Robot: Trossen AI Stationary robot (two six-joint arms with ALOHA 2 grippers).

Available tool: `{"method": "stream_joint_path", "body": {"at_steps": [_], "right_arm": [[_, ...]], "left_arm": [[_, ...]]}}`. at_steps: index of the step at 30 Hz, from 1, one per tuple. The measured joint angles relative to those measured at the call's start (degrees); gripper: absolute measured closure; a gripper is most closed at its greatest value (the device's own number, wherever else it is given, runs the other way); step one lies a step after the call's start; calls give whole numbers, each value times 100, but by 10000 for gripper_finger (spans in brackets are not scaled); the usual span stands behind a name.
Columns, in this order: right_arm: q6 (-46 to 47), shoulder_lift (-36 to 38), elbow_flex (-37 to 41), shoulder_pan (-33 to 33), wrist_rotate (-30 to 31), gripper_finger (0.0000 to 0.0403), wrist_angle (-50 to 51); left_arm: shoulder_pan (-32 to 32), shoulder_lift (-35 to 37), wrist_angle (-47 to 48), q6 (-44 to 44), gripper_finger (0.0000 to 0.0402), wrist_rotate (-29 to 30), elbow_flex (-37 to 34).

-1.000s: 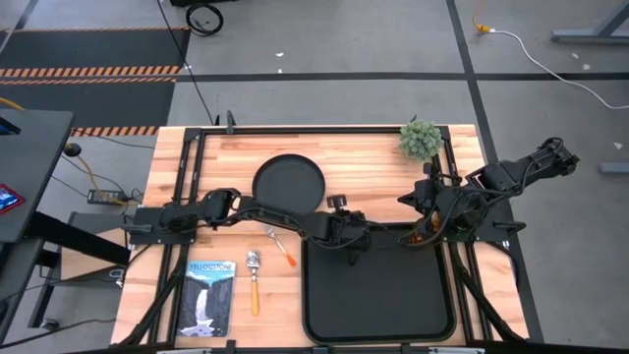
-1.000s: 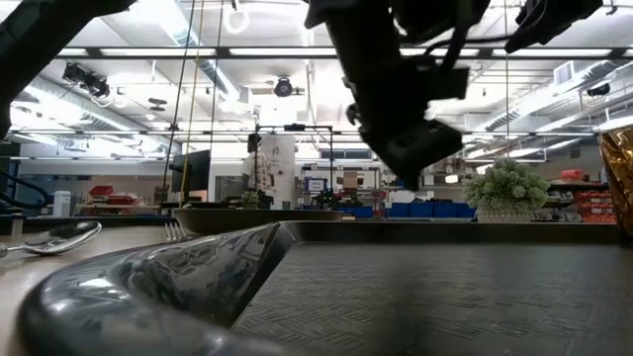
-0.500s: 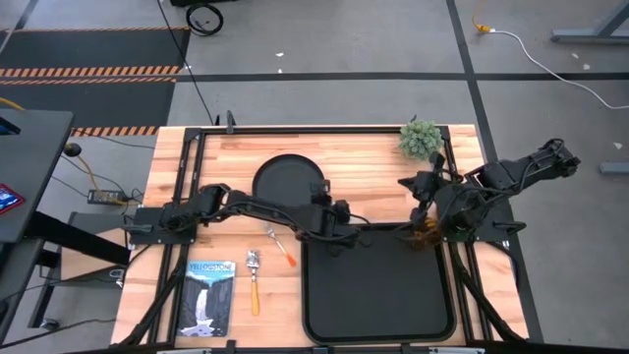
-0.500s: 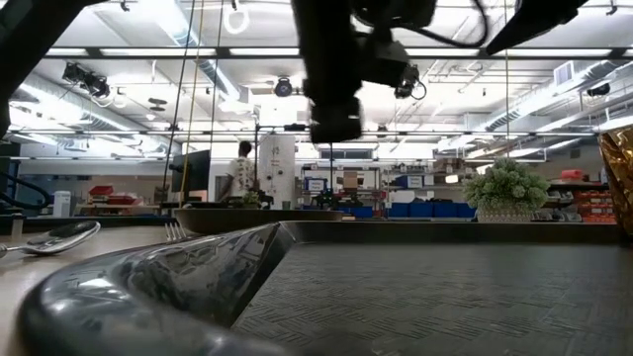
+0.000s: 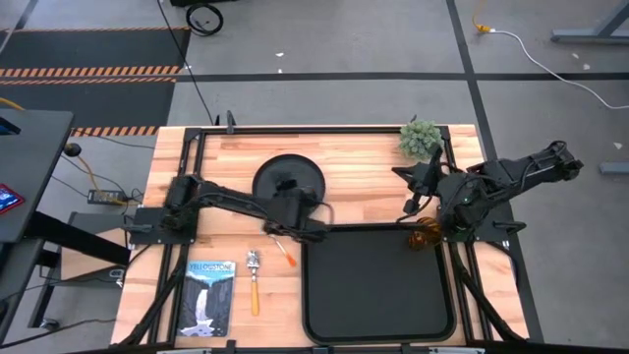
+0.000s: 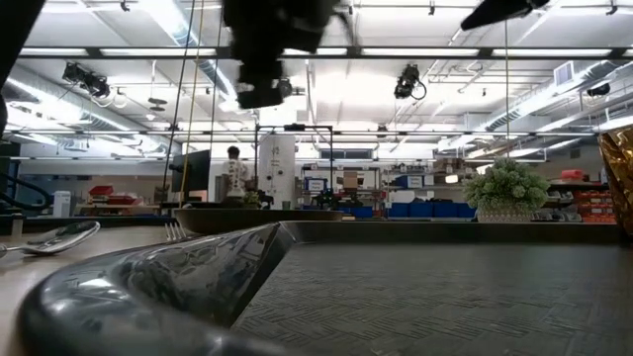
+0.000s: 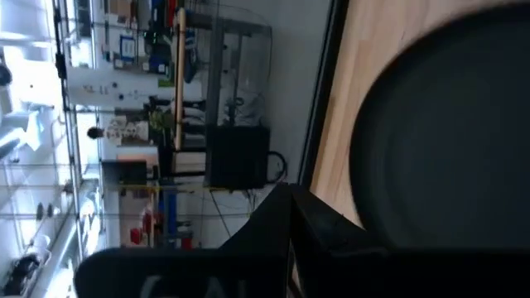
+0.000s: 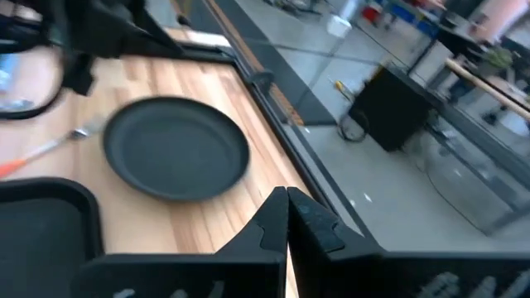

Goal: Pick and place plate/cup/fork/spoon on tray
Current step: Put the black plate on the black serving tray to the bottom of the orange cup

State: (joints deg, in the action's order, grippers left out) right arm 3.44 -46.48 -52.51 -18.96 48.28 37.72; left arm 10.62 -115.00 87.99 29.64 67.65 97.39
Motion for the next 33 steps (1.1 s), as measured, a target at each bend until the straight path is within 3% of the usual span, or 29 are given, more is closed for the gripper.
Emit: {"method": "stream_joint_path", "body": {"at_steps": [8, 14, 18, 23, 28, 33], "right_arm": [[-409, -2, 0, 2, -420, 394, -563], [-462, -4, 0, 4, -559, 394, -570], [-514, -7, 0, 71, -566, 394, -657], [-516, -7, 0, 266, -599, 394, -663], [-516, -7, 0, 465, -640, 394, -697], [-567, -92, 0, 703, -762, 394, -933]], "left_arm": [[38, 1105, -669, 268, 392, -395, -1817], [17, 2084, -2004, -793, 391, -917, -3153], [-217, 3062, -3657, -1859, 393, -1890, -4238], [-769, 4392, -5349, -2413, 396, -3318, -5284], [-1503, 5520, -5653, -2359, 395, -4331, -5733], [-2468, 6204, -5680, -1569, 396, -5163, -6009]]}}
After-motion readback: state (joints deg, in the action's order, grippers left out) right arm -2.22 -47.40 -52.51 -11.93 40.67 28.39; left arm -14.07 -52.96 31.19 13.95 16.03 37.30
